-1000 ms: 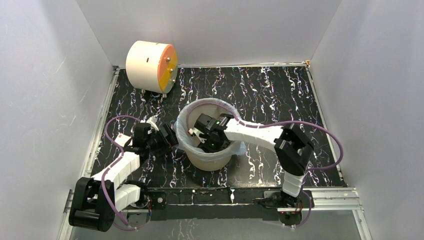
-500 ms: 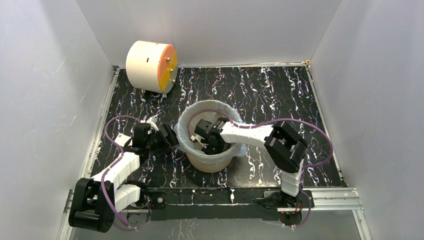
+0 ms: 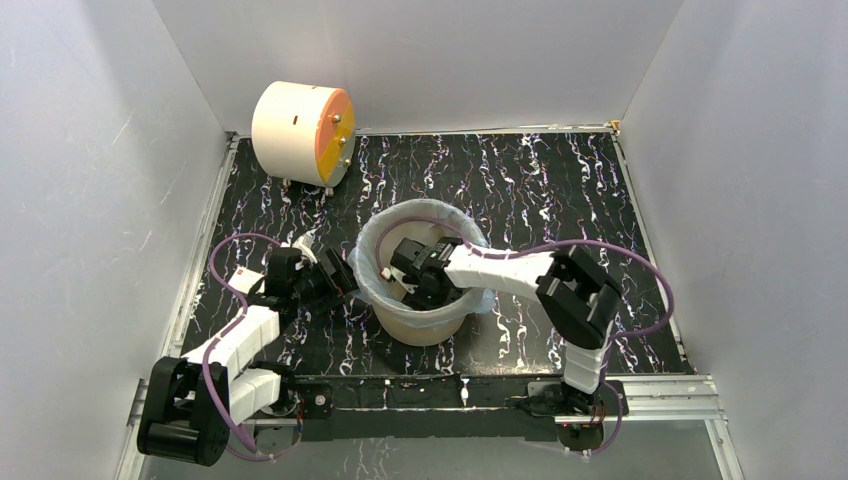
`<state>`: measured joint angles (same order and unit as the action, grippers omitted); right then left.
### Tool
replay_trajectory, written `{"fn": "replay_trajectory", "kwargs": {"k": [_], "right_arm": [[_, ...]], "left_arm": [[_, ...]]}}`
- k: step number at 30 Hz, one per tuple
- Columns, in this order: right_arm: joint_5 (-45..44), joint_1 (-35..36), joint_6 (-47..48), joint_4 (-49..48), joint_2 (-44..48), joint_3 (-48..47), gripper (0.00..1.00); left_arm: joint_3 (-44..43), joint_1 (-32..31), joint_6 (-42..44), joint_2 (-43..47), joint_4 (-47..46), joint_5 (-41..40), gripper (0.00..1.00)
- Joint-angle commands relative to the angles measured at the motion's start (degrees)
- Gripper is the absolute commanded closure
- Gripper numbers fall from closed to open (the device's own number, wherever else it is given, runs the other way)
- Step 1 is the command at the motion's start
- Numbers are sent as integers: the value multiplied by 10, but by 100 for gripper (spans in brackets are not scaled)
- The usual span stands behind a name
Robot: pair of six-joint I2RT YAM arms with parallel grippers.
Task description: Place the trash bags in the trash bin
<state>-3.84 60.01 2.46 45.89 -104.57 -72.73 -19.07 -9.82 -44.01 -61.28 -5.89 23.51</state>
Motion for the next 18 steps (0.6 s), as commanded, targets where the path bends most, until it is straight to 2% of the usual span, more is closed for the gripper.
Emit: {"fn": "replay_trajectory", "kwargs": {"k": [1, 6, 14, 18], "right_arm": [[-6, -8, 11, -6, 68, -63, 31], [55, -7, 11, 4, 99, -81, 28], [26, -7, 1, -26, 164, -111, 27], [-11, -7, -15, -95, 229, -118, 24]], "left_arm": [[0, 2, -3, 5, -10, 24, 7], [-17, 2, 12, -7, 16, 18, 7], [-9, 2, 5, -4, 4, 23, 7], [-8, 2, 2, -3, 0, 22, 7]]}}
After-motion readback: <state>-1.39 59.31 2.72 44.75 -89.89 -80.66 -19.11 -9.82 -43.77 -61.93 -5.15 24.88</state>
